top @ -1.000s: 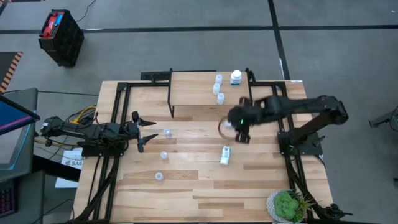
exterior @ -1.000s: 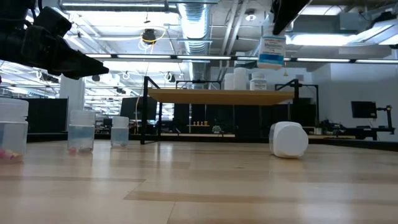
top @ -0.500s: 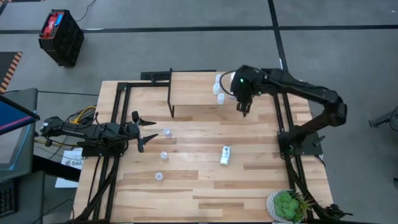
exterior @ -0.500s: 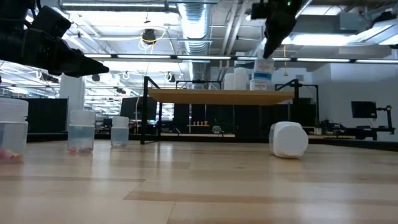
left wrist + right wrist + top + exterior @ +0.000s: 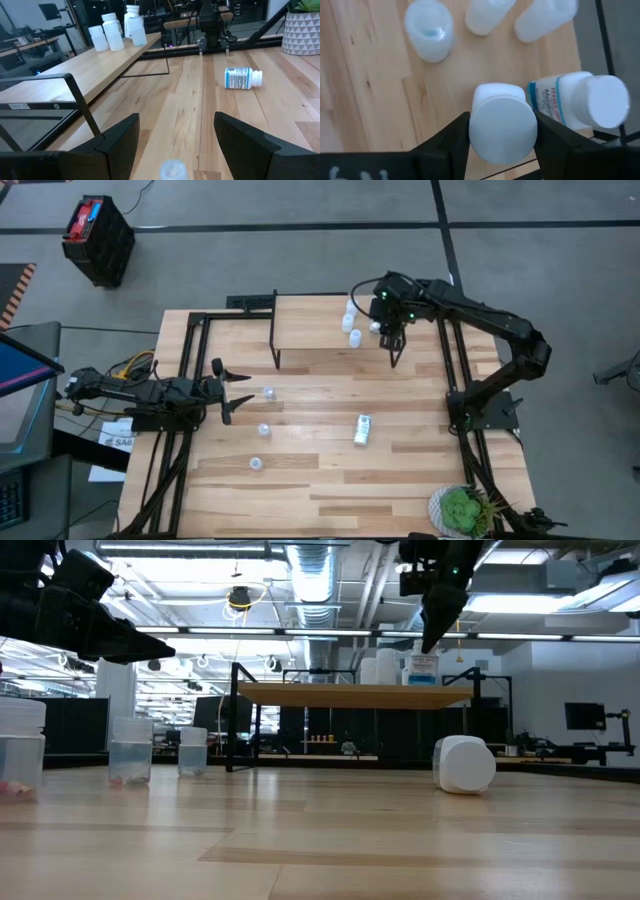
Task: Pick and place medicine bottles onto shelf by color
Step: Put the large white pill bottle on the shelf aligned with the other large white pill bottle
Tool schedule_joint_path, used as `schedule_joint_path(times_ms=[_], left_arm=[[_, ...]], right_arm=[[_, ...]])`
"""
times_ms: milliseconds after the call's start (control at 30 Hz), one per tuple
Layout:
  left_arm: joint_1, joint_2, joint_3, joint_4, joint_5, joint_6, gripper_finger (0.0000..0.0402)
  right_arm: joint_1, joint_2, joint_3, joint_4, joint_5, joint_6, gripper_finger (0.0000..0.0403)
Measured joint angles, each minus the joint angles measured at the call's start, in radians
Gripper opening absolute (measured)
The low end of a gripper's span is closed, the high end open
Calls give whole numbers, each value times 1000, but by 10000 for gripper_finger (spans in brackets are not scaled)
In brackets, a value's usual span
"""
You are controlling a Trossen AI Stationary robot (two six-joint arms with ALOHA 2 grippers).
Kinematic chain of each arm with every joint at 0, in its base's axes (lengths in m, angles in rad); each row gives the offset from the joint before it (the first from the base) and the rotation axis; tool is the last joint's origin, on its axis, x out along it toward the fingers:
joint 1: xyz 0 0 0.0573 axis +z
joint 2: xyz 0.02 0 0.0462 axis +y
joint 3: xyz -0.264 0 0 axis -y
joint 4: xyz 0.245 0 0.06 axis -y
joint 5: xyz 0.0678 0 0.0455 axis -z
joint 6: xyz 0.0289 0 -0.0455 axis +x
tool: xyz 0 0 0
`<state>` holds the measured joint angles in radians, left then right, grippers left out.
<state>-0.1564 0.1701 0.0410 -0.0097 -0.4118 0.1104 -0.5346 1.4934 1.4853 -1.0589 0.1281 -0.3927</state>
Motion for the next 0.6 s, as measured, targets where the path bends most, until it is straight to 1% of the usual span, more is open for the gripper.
schedule_joint_path(times_ms=[333, 600], left_arm=[[0, 0, 0, 0, 4, 0, 245], [0, 0, 0, 0, 5, 0, 245]], right_arm=[[0, 1, 0, 8, 6, -9, 237], [1, 1, 0, 28, 16, -37, 244]])
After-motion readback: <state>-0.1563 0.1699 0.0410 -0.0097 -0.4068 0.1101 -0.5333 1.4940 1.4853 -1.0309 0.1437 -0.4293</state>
